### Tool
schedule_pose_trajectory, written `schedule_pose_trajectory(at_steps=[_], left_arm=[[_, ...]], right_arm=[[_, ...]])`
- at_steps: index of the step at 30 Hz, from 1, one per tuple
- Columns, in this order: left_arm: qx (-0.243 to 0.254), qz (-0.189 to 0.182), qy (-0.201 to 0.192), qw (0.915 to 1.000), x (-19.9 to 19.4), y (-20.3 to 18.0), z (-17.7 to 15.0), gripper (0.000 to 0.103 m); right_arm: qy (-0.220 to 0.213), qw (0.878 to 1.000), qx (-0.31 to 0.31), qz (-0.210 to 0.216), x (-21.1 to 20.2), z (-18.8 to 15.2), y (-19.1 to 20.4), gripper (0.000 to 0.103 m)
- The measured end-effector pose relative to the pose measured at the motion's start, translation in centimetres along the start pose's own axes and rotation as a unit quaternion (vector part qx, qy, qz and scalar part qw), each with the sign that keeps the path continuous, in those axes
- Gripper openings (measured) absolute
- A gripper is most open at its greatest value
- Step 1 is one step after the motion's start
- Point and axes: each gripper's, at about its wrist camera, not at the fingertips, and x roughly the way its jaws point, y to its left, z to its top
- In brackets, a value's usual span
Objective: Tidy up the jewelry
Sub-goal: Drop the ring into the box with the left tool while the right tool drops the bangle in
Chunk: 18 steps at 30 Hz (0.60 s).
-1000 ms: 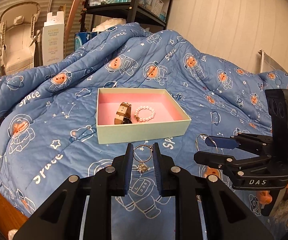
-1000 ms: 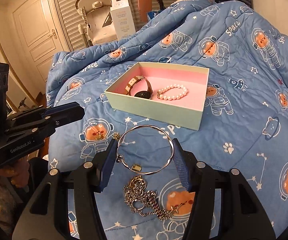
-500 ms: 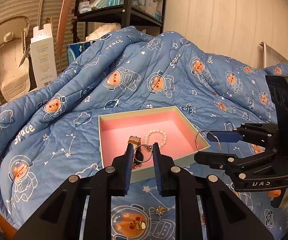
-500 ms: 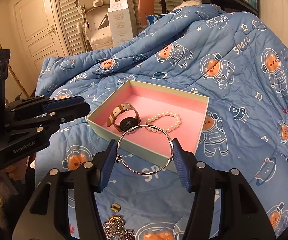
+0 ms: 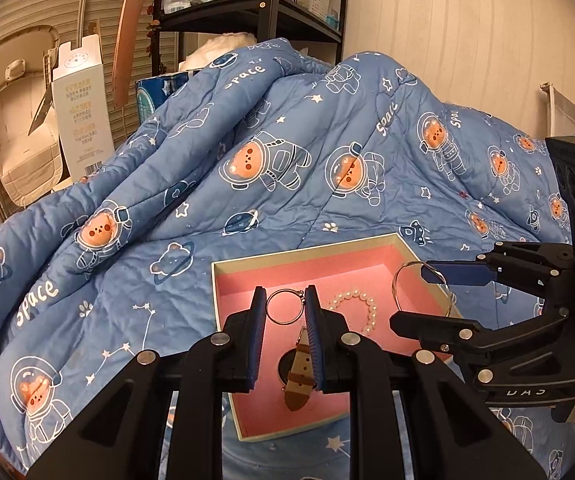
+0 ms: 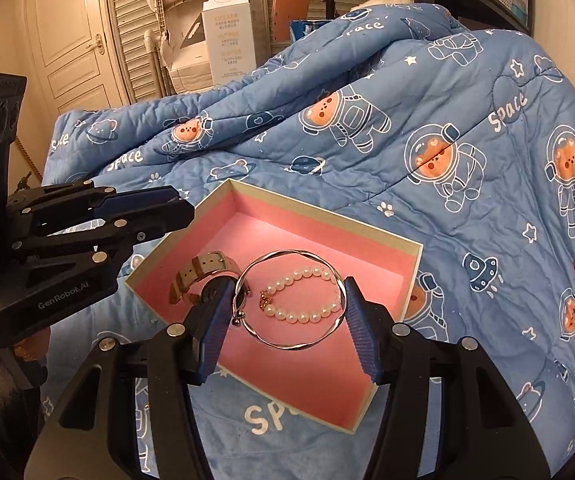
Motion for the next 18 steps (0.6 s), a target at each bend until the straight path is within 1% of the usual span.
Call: schedule_pose_trajectory(at_steps=[3, 7, 11, 12, 14, 18], left_arm=[[-0.002, -0.002, 0.012, 0.9999, 1.2, 0.4, 0.5, 0.019], [-0.012, -0.003, 0.044, 0.9989, 3.5, 1.1, 1.0, 0.019], [-0.007, -0.006, 0.062, 0.998, 5.0, 1.3, 1.2, 0.019], [-0.009, -0.01, 0.065, 0.9978, 5.4, 1.3, 1.3, 0.019], [-0.012, -0.012, 0.07, 0.9974, 6.0, 1.3, 1.4, 0.019], [-0.002, -0.014, 0.083, 0.9965, 7.2, 1.0, 1.3, 0.019]], right_arm=[[0.01, 1.0, 0.006, 0.0, 1.1, 0.4, -0.7, 0.055], [0.027, 1.0, 0.008, -0.001, 2.6, 0.9, -1.4, 0.055], [0.045, 0.999, 0.006, 0.011, 3.9, 1.1, -1.6, 0.055], [0.051, 0.999, 0.002, 0.016, 4.2, 1.1, -1.5, 0.055], [0.062, 0.998, -0.01, 0.012, 5.0, 1.1, -1.3, 0.055], [0.081, 0.996, -0.039, 0.017, 6.1, 1.0, -0.7, 0.055]])
